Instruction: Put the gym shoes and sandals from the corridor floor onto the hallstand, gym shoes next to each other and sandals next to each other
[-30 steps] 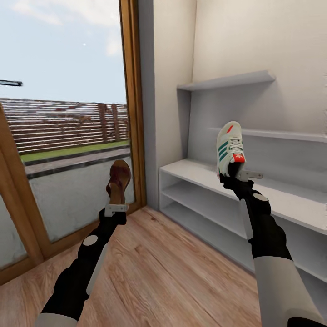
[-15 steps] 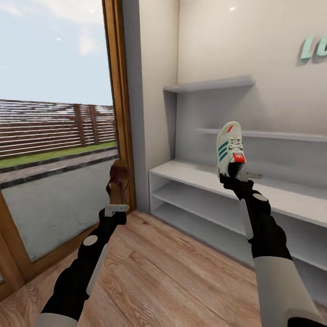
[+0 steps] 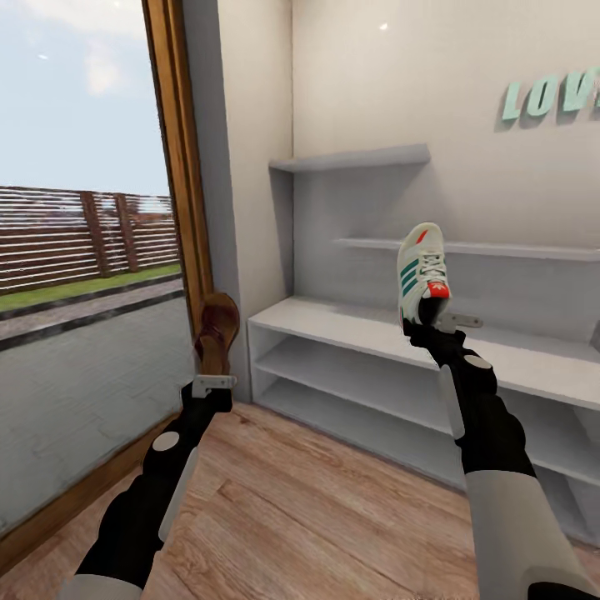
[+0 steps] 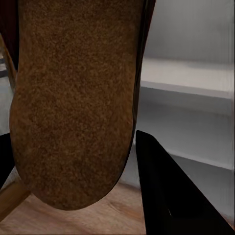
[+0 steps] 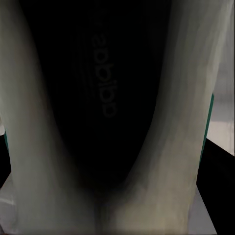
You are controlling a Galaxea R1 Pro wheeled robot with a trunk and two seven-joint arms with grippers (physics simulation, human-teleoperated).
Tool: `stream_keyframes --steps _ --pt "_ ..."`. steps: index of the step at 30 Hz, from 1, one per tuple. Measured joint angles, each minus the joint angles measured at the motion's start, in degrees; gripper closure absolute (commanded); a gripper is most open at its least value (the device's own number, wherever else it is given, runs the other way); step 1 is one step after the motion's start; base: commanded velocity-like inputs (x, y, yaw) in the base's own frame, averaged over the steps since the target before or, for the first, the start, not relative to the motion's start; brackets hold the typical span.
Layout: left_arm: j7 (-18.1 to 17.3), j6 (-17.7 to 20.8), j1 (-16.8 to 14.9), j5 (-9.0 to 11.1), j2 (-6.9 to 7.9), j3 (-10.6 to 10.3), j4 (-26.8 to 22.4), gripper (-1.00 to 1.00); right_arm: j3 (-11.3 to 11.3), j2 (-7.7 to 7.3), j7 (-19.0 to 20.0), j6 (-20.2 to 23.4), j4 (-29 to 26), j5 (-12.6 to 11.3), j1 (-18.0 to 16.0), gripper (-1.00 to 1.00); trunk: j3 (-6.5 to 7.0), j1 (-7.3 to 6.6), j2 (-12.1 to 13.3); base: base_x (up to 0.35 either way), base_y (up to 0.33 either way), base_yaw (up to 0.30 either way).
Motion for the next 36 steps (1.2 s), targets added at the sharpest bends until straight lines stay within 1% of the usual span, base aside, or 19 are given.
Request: stream_keyframes --steps 13,21,36 --pt "0.0 0.0 0.0 0.0 0.00 0.0 0.0 1.00 0.0 -0.01 0.0 0.0 0.0 0.0 0.0 1.00 0.46 0.00 0.0 0.001 0.005 -0.289" --pt "0.0 0.1 0.0 0.0 0.00 0.0 0.0 1.00 0.0 -0.01 0.0 0.0 0.0 0.0 0.0 1.00 0.74 -0.01 0.0 0.070 0.177 -0.289" --pt "0.0 0.0 0.0 0.0 0.00 0.0 0.0 1.00 0.0 -0.01 0.0 0.0 0.1 0.0 0.0 1.00 1.27 0.00 0.0 0.003 0.007 -0.289"
